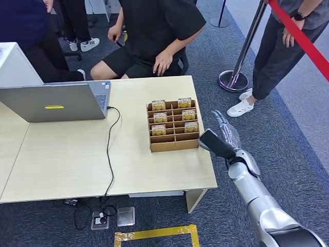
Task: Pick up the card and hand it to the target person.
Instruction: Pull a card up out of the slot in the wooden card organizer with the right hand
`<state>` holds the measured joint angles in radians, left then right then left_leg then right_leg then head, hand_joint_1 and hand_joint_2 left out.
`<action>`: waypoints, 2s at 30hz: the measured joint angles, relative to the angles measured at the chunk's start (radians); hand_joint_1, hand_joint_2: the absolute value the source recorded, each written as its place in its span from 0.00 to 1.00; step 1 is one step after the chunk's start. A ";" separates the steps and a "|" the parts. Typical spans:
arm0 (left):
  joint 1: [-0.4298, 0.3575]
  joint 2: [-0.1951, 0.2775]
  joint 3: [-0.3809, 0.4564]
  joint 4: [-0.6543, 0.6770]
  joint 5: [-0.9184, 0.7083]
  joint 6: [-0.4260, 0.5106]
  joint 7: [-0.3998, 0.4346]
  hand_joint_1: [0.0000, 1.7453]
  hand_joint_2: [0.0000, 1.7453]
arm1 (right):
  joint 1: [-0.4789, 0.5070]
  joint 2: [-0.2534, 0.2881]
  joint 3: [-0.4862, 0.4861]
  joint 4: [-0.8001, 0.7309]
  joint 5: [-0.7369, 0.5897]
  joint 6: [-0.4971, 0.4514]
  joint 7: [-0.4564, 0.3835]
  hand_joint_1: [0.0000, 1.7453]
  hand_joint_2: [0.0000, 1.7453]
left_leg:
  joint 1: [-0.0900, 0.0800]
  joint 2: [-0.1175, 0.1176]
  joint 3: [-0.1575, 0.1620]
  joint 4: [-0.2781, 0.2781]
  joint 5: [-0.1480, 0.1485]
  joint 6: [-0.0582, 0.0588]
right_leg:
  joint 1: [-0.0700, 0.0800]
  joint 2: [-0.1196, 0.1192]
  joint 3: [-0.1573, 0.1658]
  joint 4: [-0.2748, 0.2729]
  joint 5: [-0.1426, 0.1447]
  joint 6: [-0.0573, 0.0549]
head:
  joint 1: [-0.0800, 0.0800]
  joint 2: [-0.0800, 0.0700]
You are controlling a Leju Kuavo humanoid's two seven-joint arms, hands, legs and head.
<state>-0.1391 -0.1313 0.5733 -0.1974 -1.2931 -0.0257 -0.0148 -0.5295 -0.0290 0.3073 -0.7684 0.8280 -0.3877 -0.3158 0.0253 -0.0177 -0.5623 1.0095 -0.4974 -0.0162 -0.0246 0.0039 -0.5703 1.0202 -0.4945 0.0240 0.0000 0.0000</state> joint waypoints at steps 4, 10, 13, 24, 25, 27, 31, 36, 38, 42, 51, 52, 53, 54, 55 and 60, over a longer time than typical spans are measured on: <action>-0.002 0.000 -0.002 0.000 0.002 0.002 0.004 0.00 0.00 | -0.021 0.010 0.028 0.005 0.051 -0.040 0.021 0.13 1.00 | 0.000 0.000 -0.001 0.000 0.001 0.000 | 0.000 0.000 -0.001 0.000 0.001 0.000 | 0.000 0.000; 0.000 -0.002 -0.003 0.001 0.003 0.005 0.005 0.00 0.00 | -0.034 0.021 0.032 0.008 0.057 -0.052 0.021 0.57 1.00 | 0.000 -0.001 0.000 0.000 0.000 0.000 | 0.000 -0.001 0.000 0.000 0.000 0.000 | 0.000 0.000; 0.002 -0.002 -0.006 0.002 0.001 0.005 0.006 0.00 0.00 | -0.043 0.026 0.036 0.009 0.065 -0.063 0.021 0.80 1.00 | 0.000 -0.001 0.000 0.000 0.000 0.000 | 0.000 -0.001 0.000 0.000 0.000 0.000 | 0.000 0.000; -0.004 0.002 -0.017 0.003 -0.006 0.007 0.014 0.00 0.00 | -0.091 0.042 0.067 0.034 0.096 -0.092 0.032 0.91 1.00 | 0.000 -0.001 -0.001 0.000 0.001 0.000 | 0.000 -0.001 0.000 0.000 0.000 0.000 | 0.000 0.000; -0.004 0.002 -0.018 0.003 -0.006 0.007 0.015 0.00 0.00 | -0.095 0.045 0.070 0.038 0.100 -0.094 0.034 0.90 1.00 | 0.000 -0.001 -0.001 0.000 0.001 0.000 | 0.000 -0.001 0.000 0.000 0.000 0.000 | 0.000 0.000; -0.004 0.001 -0.019 0.003 -0.006 0.009 0.017 0.00 0.00 | -0.104 0.049 0.078 0.048 0.113 -0.102 0.041 0.89 1.00 | 0.000 -0.001 -0.001 0.000 0.001 0.000 | 0.000 -0.001 0.000 0.000 0.000 0.000 | 0.000 0.000; -0.002 -0.002 -0.019 0.004 -0.004 0.014 0.019 0.00 0.00 | -0.127 0.059 0.093 0.072 0.136 -0.108 0.054 0.84 1.00 | 0.000 -0.001 0.000 0.000 0.001 0.000 | 0.000 -0.001 0.000 0.000 0.000 0.000 | 0.000 0.000; -0.001 -0.004 -0.017 0.005 -0.002 0.018 0.021 0.00 0.00 | -0.154 0.069 0.106 0.117 0.153 -0.113 0.067 0.64 1.00 | 0.000 -0.001 0.000 0.000 0.001 0.000 | 0.000 -0.001 0.000 0.000 0.001 -0.001 | 0.000 0.000; -0.001 -0.004 -0.016 0.005 -0.001 0.017 0.022 0.00 0.00 | -0.159 0.071 0.106 0.136 0.152 -0.118 0.069 0.54 1.00 | 0.000 -0.002 0.000 0.000 0.001 0.000 | 0.000 -0.002 0.000 0.000 0.000 0.000 | 0.000 0.000; 0.001 -0.003 -0.013 0.007 0.002 0.009 0.022 0.00 0.00 | -0.163 0.072 0.105 0.171 0.148 -0.123 0.069 0.43 1.00 | 0.000 -0.002 0.000 0.000 0.001 0.000 | 0.000 -0.002 0.001 0.000 0.000 0.000 | 0.000 0.000; 0.005 0.001 -0.011 0.006 0.004 0.006 0.021 0.00 0.00 | -0.171 0.076 0.093 0.226 0.140 -0.134 0.070 0.55 1.00 | 0.000 -0.002 0.000 0.000 0.001 0.000 | 0.000 -0.002 0.001 -0.001 0.000 0.000 | 0.000 0.000; 0.004 0.001 -0.011 0.006 0.004 0.005 0.022 0.00 0.00 | -0.170 0.075 0.092 0.227 0.140 -0.135 0.070 0.57 1.00 | 0.000 -0.002 0.000 0.000 0.001 0.000 | 0.000 -0.002 0.001 -0.001 0.000 0.000 | 0.000 0.000; 0.004 0.001 -0.012 0.006 0.003 0.005 0.022 0.00 0.00 | -0.170 0.075 0.091 0.228 0.139 -0.135 0.070 0.57 1.00 | 0.000 -0.002 0.000 0.000 0.001 0.000 | 0.000 -0.002 0.001 -0.001 0.000 0.000 | 0.000 0.000; 0.004 0.001 -0.012 0.006 0.003 0.006 0.023 0.00 0.00 | -0.169 0.074 0.090 0.230 0.139 -0.136 0.070 0.56 1.00 | 0.000 -0.002 0.000 0.000 0.001 0.000 | 0.000 -0.003 0.001 -0.001 0.000 0.000 | 0.000 0.000; 0.004 0.001 -0.012 0.006 0.003 0.006 0.023 0.00 0.00 | -0.168 0.073 0.089 0.231 0.139 -0.137 0.070 0.55 1.00 | 0.000 -0.003 0.000 0.000 0.001 0.000 | 0.000 -0.003 0.001 -0.001 0.000 0.000 | 0.000 0.000; 0.004 -0.001 -0.014 0.006 0.001 0.009 0.020 0.00 0.00 | -0.166 0.069 0.083 0.239 0.141 -0.145 0.074 0.44 1.00 | 0.000 -0.003 0.000 0.000 0.001 0.000 | 0.000 -0.003 0.001 0.000 0.000 0.000 | 0.000 0.000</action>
<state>-0.1355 -0.1327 0.5594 -0.1917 -1.2917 -0.0171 0.0050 -0.6951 0.0403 0.3907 -0.5295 0.9691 -0.5322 -0.2416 0.0254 -0.0204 -0.5624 1.0095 -0.4968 -0.0164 -0.0245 0.0012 -0.5694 1.0198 -0.4945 0.0238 0.0000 0.0000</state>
